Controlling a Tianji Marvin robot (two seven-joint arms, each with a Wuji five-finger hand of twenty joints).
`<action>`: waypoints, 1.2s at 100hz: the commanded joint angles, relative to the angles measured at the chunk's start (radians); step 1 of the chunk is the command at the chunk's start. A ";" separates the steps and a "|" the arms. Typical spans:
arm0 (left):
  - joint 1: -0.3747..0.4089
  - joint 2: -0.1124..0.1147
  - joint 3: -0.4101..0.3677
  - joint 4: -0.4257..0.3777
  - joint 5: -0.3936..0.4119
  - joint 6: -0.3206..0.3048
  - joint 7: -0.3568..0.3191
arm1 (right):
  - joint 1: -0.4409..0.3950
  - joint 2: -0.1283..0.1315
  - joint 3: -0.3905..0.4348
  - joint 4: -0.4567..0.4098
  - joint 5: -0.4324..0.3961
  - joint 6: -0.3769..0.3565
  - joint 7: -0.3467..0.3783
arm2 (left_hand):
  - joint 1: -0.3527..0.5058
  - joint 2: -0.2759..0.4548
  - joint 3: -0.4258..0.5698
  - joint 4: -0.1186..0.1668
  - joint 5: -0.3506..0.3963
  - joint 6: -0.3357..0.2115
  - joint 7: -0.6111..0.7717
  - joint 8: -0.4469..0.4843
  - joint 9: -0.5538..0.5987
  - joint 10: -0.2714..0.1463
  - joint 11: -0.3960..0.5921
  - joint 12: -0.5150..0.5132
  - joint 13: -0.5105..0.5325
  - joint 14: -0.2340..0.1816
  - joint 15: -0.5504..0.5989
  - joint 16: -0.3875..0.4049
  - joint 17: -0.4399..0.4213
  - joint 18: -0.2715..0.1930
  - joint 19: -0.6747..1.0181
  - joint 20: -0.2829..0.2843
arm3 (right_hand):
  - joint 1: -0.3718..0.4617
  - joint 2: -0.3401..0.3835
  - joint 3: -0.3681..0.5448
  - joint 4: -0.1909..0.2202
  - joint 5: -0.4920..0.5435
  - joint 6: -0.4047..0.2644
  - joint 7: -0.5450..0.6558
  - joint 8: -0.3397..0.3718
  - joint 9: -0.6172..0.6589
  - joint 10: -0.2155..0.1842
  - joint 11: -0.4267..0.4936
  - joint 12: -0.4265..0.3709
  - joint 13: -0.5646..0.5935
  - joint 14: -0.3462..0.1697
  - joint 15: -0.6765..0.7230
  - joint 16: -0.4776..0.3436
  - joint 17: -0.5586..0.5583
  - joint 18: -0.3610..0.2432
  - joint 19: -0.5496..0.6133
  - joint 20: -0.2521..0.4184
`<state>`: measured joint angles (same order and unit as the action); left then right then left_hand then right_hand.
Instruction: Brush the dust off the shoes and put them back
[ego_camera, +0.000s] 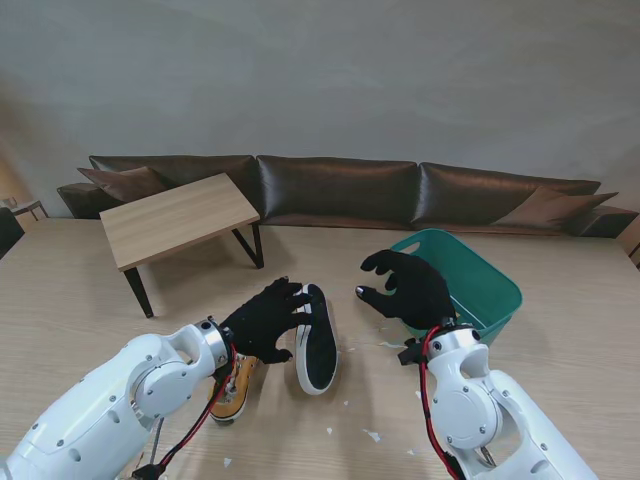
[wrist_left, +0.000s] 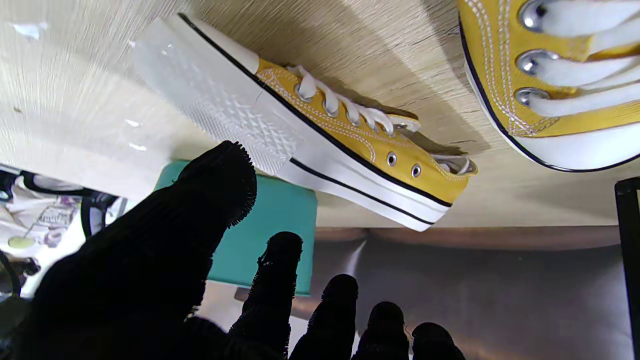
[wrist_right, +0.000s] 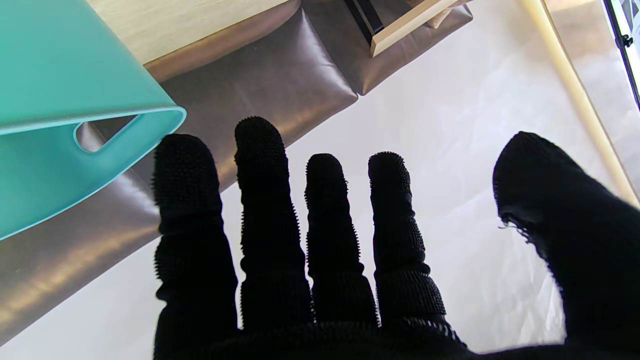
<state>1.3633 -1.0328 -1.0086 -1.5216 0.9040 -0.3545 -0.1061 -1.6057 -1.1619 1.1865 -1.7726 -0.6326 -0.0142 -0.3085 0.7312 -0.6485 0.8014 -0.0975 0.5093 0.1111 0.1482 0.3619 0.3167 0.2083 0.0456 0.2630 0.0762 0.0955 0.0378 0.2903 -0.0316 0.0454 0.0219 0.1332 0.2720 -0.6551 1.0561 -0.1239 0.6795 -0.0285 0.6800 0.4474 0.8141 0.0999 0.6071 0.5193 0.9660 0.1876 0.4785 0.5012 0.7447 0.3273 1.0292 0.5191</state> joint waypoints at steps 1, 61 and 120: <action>-0.023 0.001 0.012 0.013 0.006 -0.007 -0.037 | -0.006 -0.002 0.000 -0.008 0.003 0.003 0.012 | -0.025 -0.051 0.037 -0.027 -0.022 -0.014 -0.008 -0.005 -0.046 -0.012 -0.011 -0.009 -0.043 -0.023 -0.024 -0.026 0.004 -0.049 -0.050 -0.072 | -0.006 0.016 0.010 0.021 0.013 0.008 -0.012 0.028 0.015 0.008 -0.013 -0.001 0.008 0.000 -0.001 -0.005 -0.298 0.025 -0.021 0.021; -0.188 0.008 0.202 0.161 0.097 -0.013 0.016 | -0.007 -0.004 0.007 -0.004 0.024 0.010 0.017 | -0.051 -0.041 0.045 -0.030 -0.065 -0.028 -0.036 -0.024 -0.141 -0.018 -0.029 -0.031 -0.054 -0.095 -0.070 -0.264 0.021 -0.151 -0.043 -0.136 | -0.002 0.015 0.012 0.020 0.009 0.028 -0.007 0.029 0.026 0.009 -0.009 -0.001 0.014 0.002 0.005 -0.002 -0.296 0.025 -0.018 0.023; -0.362 -0.018 0.428 0.317 0.039 0.009 0.086 | -0.006 -0.003 0.013 0.004 0.042 0.015 0.034 | -0.026 -0.012 0.060 -0.028 0.008 -0.030 0.020 -0.003 -0.039 -0.008 0.027 0.036 -0.052 -0.037 -0.052 -0.209 0.014 -0.109 -0.044 -0.137 | 0.002 0.019 0.014 0.021 0.004 0.037 -0.006 0.027 0.033 0.011 -0.011 -0.002 0.015 0.008 0.006 -0.002 -0.298 0.027 -0.018 0.022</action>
<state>1.0213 -1.0366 -0.5960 -1.2297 0.9537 -0.3471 -0.0002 -1.6061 -1.1623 1.2000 -1.7696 -0.5938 -0.0027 -0.2900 0.7031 -0.6484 0.8254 -0.0976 0.4444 0.0715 0.0997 0.3395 0.2624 0.1897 0.0643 0.2748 0.0841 0.0376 -0.0081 0.0584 -0.0091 -0.0491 0.0103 0.0162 0.2731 -0.6551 1.0559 -0.1238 0.6794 -0.0005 0.6795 0.4477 0.8262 0.1011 0.6074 0.5193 0.9660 0.1884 0.4785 0.5011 0.7445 0.3362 1.0292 0.5197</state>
